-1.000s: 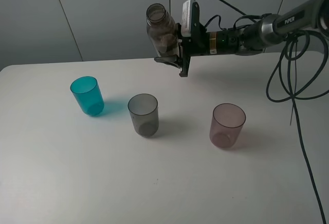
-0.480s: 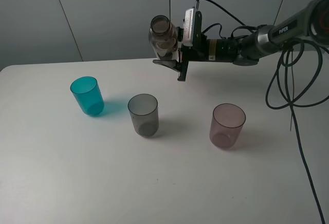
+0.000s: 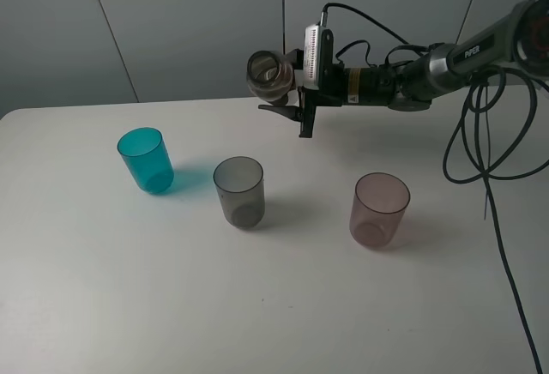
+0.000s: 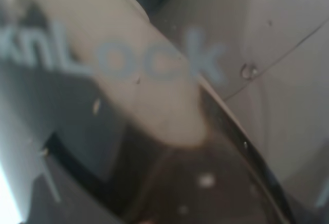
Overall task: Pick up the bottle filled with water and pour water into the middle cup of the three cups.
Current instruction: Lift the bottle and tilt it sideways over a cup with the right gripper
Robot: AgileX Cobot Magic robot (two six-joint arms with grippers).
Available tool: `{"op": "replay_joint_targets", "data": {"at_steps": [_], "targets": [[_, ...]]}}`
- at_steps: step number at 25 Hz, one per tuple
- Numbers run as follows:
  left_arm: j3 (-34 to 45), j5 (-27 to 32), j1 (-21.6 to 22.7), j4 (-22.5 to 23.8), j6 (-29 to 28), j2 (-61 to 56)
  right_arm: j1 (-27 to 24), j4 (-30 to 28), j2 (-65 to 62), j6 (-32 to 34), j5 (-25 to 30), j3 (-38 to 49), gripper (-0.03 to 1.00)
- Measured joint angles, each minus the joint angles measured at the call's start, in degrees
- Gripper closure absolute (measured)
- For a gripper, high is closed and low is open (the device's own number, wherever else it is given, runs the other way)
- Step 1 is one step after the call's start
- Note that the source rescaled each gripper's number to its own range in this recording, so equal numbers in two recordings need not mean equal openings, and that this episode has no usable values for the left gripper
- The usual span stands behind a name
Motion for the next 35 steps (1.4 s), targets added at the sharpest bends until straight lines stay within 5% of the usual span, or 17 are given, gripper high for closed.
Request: {"op": "replay_joint_targets", "data": {"at_steps": [35], "targets": [[0.0, 0.0, 0.0, 0.0, 0.0, 0.0, 2.4, 1.8, 0.0, -18.7, 4.2, 3.4, 0.92]]}}
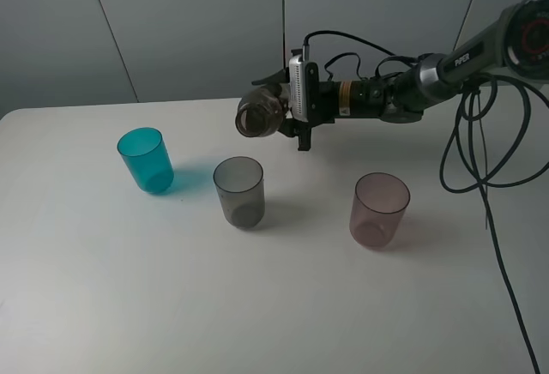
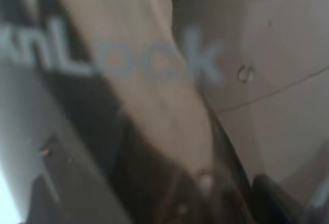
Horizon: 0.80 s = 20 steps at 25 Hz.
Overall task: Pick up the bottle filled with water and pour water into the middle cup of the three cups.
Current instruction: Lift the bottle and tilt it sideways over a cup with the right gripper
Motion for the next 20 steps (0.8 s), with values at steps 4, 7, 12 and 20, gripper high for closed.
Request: {"op": "replay_joint_targets", "data": {"at_steps": [4, 7, 12, 20], "targets": [[0.0, 0.0, 0.0, 0.0, 0.0, 0.0, 0.3, 0.1, 0.0, -1.7, 1.6, 0.0, 0.92], [0.0, 0.0, 0.0, 0.0, 0.0, 0.0, 0.4, 0.3, 0.0, -3.0, 2.2, 0.0, 0.92], [0.0, 0.0, 0.0, 0.0, 0.0, 0.0, 0.8, 0.5, 0.0, -4.5, 2.4, 0.0, 0.92], [0.0, 0.0, 0.0, 0.0, 0.0, 0.0, 1.0, 1.2, 0.0, -7.3, 2.0, 0.0, 0.92]]}}
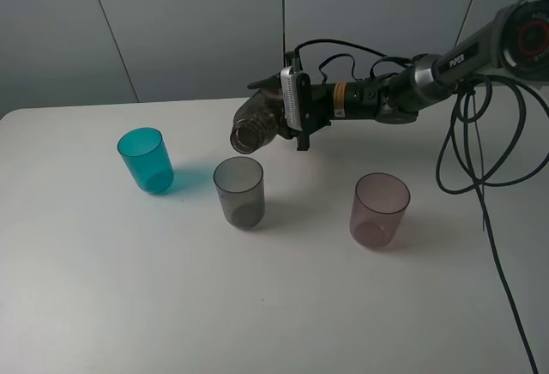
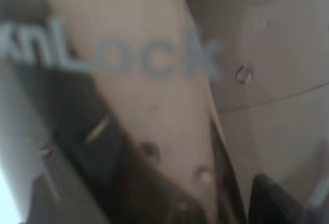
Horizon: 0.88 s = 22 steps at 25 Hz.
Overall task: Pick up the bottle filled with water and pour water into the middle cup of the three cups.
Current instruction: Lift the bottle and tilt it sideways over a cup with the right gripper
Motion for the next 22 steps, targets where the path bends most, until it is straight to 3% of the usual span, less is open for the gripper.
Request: {"op": "replay_joint_targets", "data": {"at_steps": [22], "targets": [[0.0, 0.0, 0.0, 0.0, 0.0, 0.0, 0.1, 2.3, 0.0, -6.1, -2.2, 0.0, 0.92]]}}
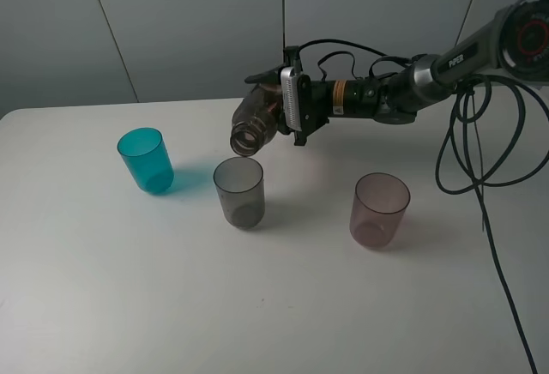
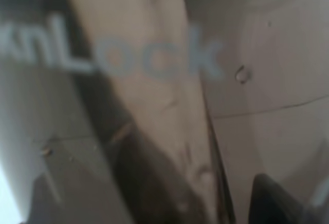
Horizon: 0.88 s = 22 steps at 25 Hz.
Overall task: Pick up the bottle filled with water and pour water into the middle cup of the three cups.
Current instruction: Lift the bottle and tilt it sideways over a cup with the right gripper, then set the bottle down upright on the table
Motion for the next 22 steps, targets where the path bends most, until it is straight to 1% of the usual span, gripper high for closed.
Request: {"op": "replay_joint_targets", "data": {"at_steps": [5, 22], "targets": [[0.0, 0.0, 0.0, 0.0, 0.0, 0.0, 0.0, 0.1, 0.0, -1.1, -1.3, 0.0, 0.92], [0.0, 0.0, 0.0, 0.0, -0.2, 0.0, 0.0, 2.0, 0.0, -5.8, -1.3, 0.0, 0.92]]}}
